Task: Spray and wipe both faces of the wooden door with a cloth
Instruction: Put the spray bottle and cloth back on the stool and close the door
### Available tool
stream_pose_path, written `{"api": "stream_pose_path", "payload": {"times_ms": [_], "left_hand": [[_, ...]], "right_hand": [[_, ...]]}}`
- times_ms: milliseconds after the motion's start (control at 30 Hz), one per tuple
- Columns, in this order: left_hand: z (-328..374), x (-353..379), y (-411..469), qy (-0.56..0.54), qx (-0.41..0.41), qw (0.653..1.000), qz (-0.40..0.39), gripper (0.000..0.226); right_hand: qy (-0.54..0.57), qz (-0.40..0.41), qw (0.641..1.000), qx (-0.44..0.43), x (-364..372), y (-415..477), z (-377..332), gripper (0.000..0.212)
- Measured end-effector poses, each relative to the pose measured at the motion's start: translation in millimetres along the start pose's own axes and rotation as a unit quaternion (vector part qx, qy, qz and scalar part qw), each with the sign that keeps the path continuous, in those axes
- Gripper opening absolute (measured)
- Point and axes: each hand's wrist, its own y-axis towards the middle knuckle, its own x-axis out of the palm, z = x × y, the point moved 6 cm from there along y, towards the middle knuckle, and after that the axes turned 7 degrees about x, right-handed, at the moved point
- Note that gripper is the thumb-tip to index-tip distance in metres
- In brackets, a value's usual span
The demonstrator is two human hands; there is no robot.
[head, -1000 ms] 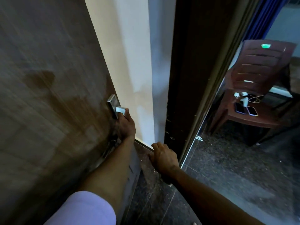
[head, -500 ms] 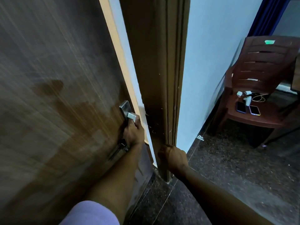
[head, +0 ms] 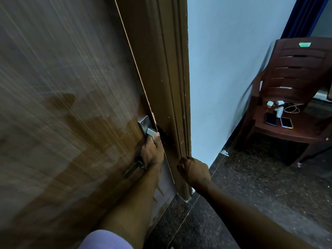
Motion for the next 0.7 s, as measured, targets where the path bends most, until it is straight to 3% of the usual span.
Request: {"api": "stream_pose_path", "payload": {"times_ms": [167, 400, 700], "left_hand": [[1, 1, -5, -0.001, 0.006, 1.000, 0.008, 0.060], [9, 5, -21, 0.008, -0.012, 1.000, -0.015, 0.049], [10, 2, -20, 0.047, -0.009, 0.999, -0.019, 0.063]], "right_hand": [[0.006, 0.014, 1.000, -0.009, -2, 3, 1, 0.033], [-0.002, 0.009, 1.000, -0.019, -4, 1, 2, 0.035], [-0.002, -0.004, 1.000, -0.030, -5, -5, 3, 0.034]]}}
